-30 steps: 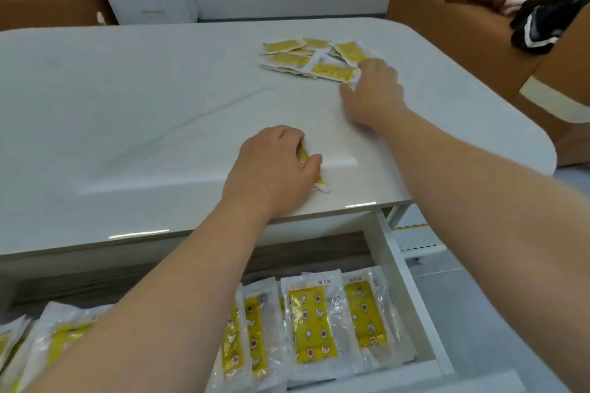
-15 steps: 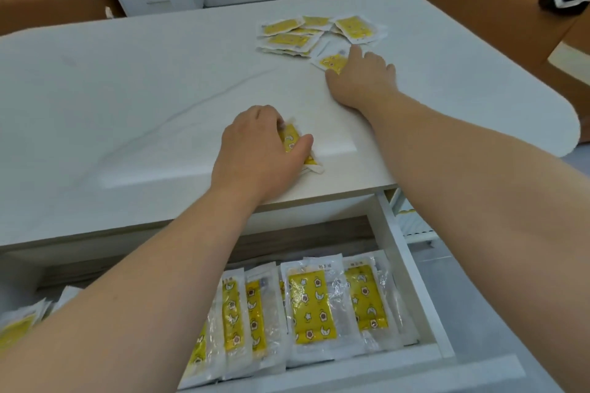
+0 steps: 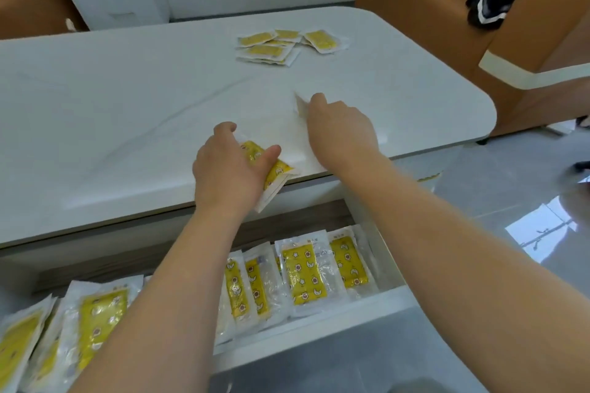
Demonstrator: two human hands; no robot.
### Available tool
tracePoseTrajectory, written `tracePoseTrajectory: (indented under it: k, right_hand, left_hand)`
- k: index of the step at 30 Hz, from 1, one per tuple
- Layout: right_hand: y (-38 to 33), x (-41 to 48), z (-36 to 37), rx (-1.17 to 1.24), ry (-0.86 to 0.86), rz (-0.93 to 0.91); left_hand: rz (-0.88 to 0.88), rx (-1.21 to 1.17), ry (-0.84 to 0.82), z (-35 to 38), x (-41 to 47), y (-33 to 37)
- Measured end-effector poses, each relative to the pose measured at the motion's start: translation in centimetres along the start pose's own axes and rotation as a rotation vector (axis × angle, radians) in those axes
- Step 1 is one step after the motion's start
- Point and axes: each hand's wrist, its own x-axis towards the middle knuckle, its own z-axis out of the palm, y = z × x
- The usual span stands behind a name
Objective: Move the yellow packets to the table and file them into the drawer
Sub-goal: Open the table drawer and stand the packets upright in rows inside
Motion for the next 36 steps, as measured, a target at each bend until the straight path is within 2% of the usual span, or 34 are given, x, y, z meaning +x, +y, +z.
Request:
tracePoseTrajectory:
  k: [2,4,7,9,11,13,18,21,23,28,32,36]
  right_hand:
    - [-0.2,-1.8,-0.5,0.031,0.058,0.065]
    - [-0.6,-3.9,-0.8,0.135,0.102,0.222]
    - [-1.4,-7.3,-1.1,0.396,0.152,0.476]
    - [-1.8,-8.8,-1.0,0.48,0.18,0.522]
    - [-1.3,-8.9,-1.4,0.483,0.175,0.498]
    - [-0.3,-8.7,-2.9,0.449,0.095,0.431]
    - [0.1,-9.4,-5.9,0.168,-0.333,0.16]
    - [-0.6,-10.0,-4.1,0.075,-0.525,0.171]
    - [-0.6,-10.3,-2.8,0.051,-0.591,0.195]
    - [-0.2,-10.3,-2.3,0.038,-0.649,0.283]
    - [0.3,-10.4,-2.3,-0.079,-0.646,0.368]
    - [0.4,-10.5,-1.2,-0.108,-0.75,0.336]
  left_hand:
    - [-0.006,-0.097,-0.025,-1.0,-1.7,-0.4]
    - [-0.027,-0.212,-0.076,-2.5,-3.2,-0.7]
    - [-0.077,-0.361,-0.205,-4.6,-5.6,-1.3]
    - [-0.114,-0.446,-0.33,-5.6,-6.8,-1.9]
    - [-0.098,-0.403,-0.473,-6.1,-7.0,-2.5]
    - [-0.032,-0.259,-0.587,-6.5,-6.4,-2.9]
    - [0.08,-0.026,-0.762,-5.5,-5.4,-3.3]
    - [0.114,0.073,-0.782,-4.1,-5.6,-3.4]
    - [0.13,0.153,-0.777,-3.6,-5.7,-3.2]
    - [0.161,0.251,-0.741,-3.6,-5.7,-2.3]
    - [0.177,0.228,-0.716,-3.3,-5.9,-1.3]
    - [0.168,0.19,-0.696,-1.9,-6.3,-0.7]
